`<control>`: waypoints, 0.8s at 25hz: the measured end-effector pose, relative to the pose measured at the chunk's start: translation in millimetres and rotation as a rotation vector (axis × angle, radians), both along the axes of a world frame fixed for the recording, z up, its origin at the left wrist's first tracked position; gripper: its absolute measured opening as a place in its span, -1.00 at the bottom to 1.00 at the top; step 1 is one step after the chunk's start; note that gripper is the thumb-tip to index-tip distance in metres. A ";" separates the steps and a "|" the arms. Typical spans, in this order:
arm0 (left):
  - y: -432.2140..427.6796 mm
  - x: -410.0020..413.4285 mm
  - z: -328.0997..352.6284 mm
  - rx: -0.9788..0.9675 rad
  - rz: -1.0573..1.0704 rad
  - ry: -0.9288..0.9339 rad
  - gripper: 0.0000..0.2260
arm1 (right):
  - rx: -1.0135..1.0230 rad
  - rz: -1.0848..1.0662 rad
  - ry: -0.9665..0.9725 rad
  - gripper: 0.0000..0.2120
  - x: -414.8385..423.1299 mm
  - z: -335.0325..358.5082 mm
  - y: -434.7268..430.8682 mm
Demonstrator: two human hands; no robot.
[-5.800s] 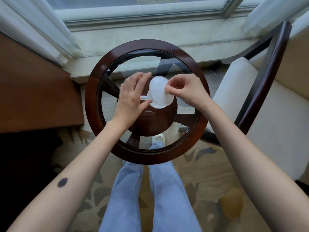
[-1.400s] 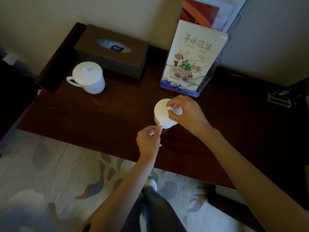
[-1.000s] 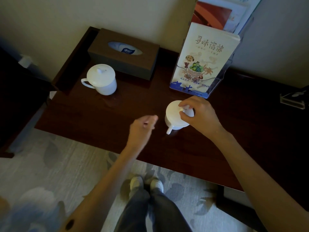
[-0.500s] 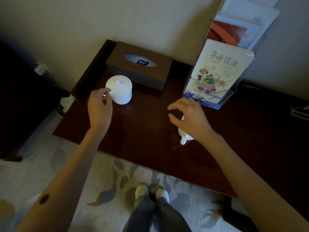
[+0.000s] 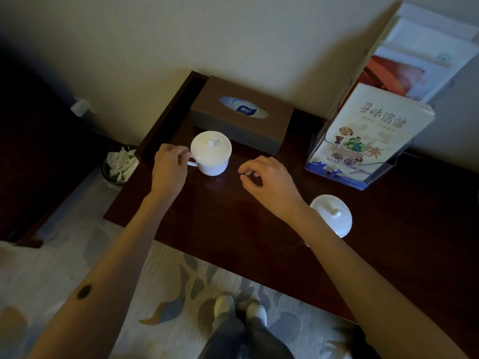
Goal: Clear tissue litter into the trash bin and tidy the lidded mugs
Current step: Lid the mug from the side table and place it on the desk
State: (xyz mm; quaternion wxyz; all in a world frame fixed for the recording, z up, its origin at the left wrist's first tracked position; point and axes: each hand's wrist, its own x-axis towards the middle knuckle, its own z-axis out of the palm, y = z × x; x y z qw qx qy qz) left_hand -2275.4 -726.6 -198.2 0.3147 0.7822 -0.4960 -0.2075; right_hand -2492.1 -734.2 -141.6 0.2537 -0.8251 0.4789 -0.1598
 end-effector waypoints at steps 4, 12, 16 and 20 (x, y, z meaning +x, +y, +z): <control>-2.2 0.0 -4.5 0.160 0.009 0.181 -0.78 | -0.015 -0.021 -0.016 -0.85 -5.2 1.8 -1.1; 25.0 -55.1 -2.8 0.231 0.042 0.608 -0.84 | -0.064 -0.188 -0.166 -0.88 -42.0 3.6 29.5; 39.6 -97.1 -5.2 0.285 -0.055 0.667 -0.86 | -0.034 -0.314 -0.172 -0.87 -76.8 -7.5 54.7; 46.9 -126.6 -3.5 0.292 -0.127 0.667 -0.85 | -0.029 -0.389 -0.175 -0.87 -97.0 -13.6 70.3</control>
